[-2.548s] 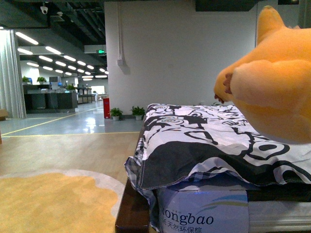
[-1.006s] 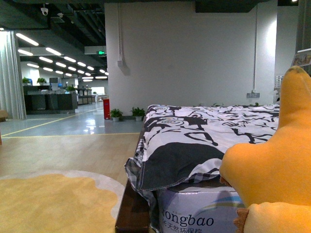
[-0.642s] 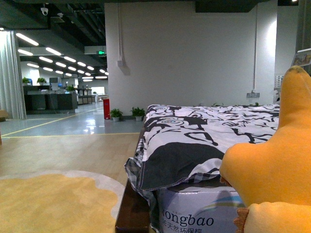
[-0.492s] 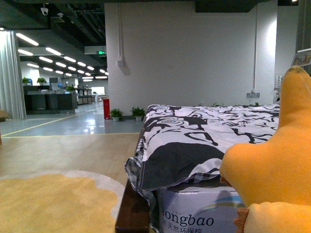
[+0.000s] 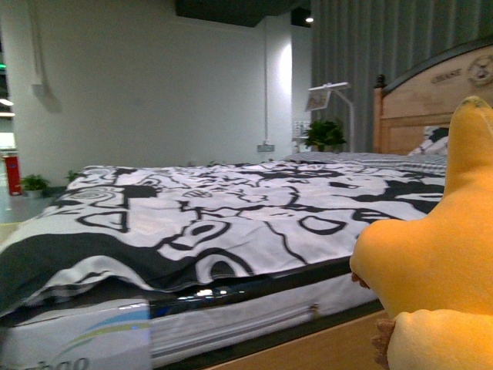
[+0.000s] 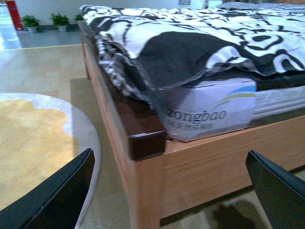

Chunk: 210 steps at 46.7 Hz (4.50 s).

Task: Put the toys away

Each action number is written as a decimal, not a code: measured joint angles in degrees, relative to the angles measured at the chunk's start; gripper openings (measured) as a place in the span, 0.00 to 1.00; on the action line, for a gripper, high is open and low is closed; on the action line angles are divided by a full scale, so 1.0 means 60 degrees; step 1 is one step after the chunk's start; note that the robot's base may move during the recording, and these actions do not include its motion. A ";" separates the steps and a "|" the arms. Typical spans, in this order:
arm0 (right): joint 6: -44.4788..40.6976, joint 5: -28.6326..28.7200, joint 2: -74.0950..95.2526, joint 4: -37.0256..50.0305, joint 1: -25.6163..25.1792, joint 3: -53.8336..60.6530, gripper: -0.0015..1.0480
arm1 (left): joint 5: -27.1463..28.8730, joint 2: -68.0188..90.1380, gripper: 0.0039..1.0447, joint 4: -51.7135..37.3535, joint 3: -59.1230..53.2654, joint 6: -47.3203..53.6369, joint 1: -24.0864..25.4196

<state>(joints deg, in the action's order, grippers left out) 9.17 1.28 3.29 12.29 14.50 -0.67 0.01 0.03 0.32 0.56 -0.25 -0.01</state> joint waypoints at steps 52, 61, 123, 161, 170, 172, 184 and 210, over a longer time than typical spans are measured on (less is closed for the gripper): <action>-0.0004 0.0015 -0.0004 -0.0007 0.0000 0.0000 0.07 | -0.0004 -0.0004 0.94 0.0000 0.0000 0.0000 -0.0004; -0.0004 -0.0029 -0.0015 -0.0007 -0.0011 0.0000 0.07 | -0.0044 0.0000 0.94 0.0000 0.0000 0.0004 -0.0015; -0.0004 0.0036 -0.0015 -0.0007 -0.0007 0.0000 0.07 | -0.0004 0.0000 0.94 0.0000 0.0000 0.0004 -0.0004; -0.0004 0.0036 -0.0015 -0.0007 -0.0007 0.0000 0.07 | -0.0007 -0.0004 0.94 0.0000 0.0000 0.0004 -0.0004; -0.0004 0.0033 -0.0015 -0.0007 -0.0007 0.0000 0.07 | -0.0004 -0.0004 0.94 0.0000 0.0000 0.0004 -0.0004; -0.0004 0.0036 -0.0015 -0.0007 -0.0007 0.0000 0.07 | -0.0011 -0.0004 0.94 0.0000 0.0000 0.0004 -0.0004; -0.0004 0.0033 -0.0015 -0.0007 -0.0007 0.0000 0.07 | -0.0007 -0.0004 0.94 0.0000 0.0000 0.0004 -0.0004; -0.0004 0.0113 -0.0011 -0.0007 0.0007 0.0000 0.07 | 0.0018 -0.0004 0.94 0.0000 0.0000 0.0000 0.0004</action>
<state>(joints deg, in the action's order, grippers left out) 9.15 1.96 3.22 12.25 14.55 -0.67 0.12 0.01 0.32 0.56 -0.25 0.01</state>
